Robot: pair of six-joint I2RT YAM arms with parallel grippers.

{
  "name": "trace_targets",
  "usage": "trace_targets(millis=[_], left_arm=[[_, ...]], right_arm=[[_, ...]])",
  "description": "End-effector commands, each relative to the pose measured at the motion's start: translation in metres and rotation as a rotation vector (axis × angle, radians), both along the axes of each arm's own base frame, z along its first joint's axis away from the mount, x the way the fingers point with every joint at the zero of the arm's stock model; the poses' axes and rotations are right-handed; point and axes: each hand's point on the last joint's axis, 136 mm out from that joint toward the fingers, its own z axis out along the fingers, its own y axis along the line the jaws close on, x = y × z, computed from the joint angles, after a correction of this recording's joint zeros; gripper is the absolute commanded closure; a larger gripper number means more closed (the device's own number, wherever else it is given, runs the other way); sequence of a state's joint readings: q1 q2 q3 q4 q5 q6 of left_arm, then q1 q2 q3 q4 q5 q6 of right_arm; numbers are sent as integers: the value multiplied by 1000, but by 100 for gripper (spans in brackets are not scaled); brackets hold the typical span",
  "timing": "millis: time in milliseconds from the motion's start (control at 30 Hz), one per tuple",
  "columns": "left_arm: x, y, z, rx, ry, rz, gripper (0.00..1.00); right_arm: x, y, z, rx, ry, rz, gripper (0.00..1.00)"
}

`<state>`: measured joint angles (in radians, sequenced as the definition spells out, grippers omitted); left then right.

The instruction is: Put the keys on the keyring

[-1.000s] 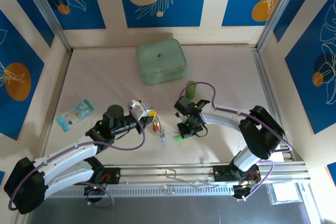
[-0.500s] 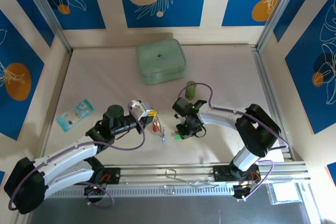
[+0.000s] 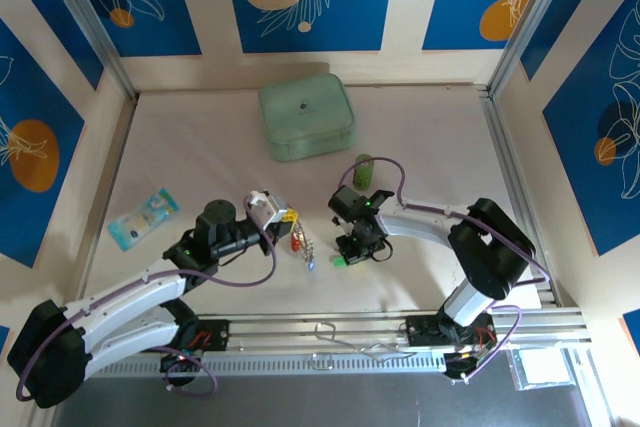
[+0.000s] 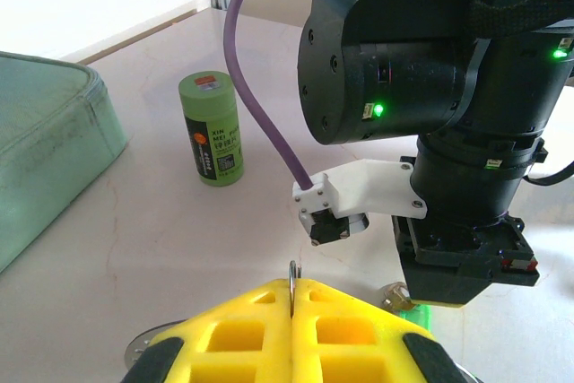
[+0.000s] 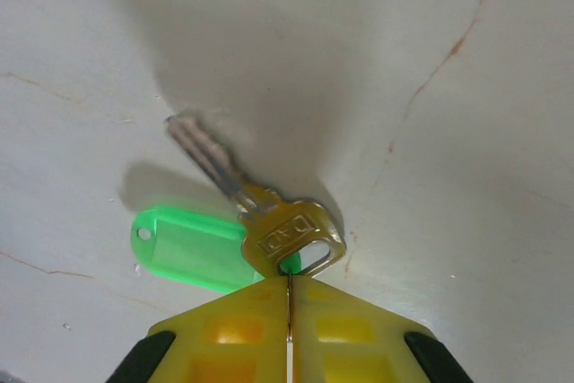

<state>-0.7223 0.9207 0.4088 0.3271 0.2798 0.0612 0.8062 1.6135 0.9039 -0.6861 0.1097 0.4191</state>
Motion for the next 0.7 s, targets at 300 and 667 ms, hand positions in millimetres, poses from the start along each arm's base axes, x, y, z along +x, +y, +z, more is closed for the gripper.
trace_targets(millis=[300,667], left_arm=[[0,-7,23,-36,-49,-29,100],[0,-7,24,-39,-50,-32,100]], right_arm=[[1,-1,10,-16,-18,6,95],[4,3,25,4,-60,15,100]])
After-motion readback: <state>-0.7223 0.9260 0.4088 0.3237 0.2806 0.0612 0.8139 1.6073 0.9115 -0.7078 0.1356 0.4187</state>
